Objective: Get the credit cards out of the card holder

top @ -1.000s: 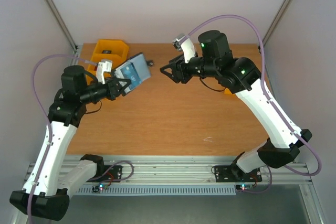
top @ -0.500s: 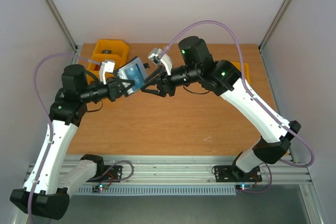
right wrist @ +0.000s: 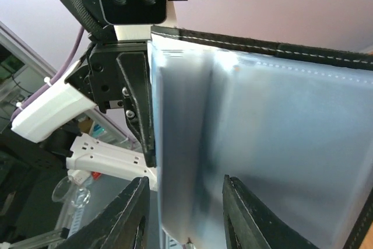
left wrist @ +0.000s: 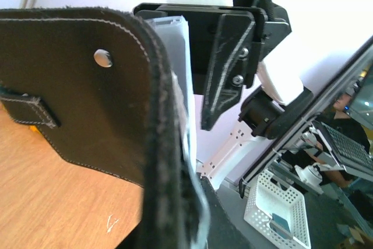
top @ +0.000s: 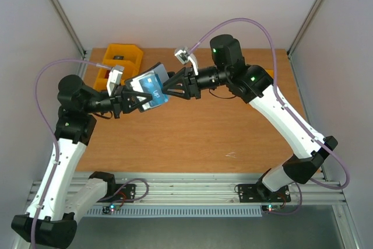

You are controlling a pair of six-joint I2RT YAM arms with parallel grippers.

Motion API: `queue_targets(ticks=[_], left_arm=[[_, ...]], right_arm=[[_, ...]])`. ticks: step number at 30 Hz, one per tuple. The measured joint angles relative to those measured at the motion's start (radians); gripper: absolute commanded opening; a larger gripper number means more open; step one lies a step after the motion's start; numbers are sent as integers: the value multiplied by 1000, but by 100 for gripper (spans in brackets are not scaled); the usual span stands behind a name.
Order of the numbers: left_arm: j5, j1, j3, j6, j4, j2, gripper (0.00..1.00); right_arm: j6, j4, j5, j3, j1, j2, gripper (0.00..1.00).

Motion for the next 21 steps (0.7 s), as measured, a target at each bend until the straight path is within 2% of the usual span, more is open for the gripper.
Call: queue_targets(ticks=[6,10,13,19,21], left_arm=[[35,0,-3,-15,52,-10,0],[36,0,-11,-33,71,-9,0],[35,0,-11,-37,79,-9,0],[29,0,-11,-37,77,-9,0],[25,0,-11,-36,73,-9,0]], right_arm=[[0,-2,-26,0,0,-3,19],[13,1,-56,0,0,-3,17],[21,11,-72,0,1,-2,11],[34,26,-92,0,8,10,13],[34,27,-95,0,11,16,9]])
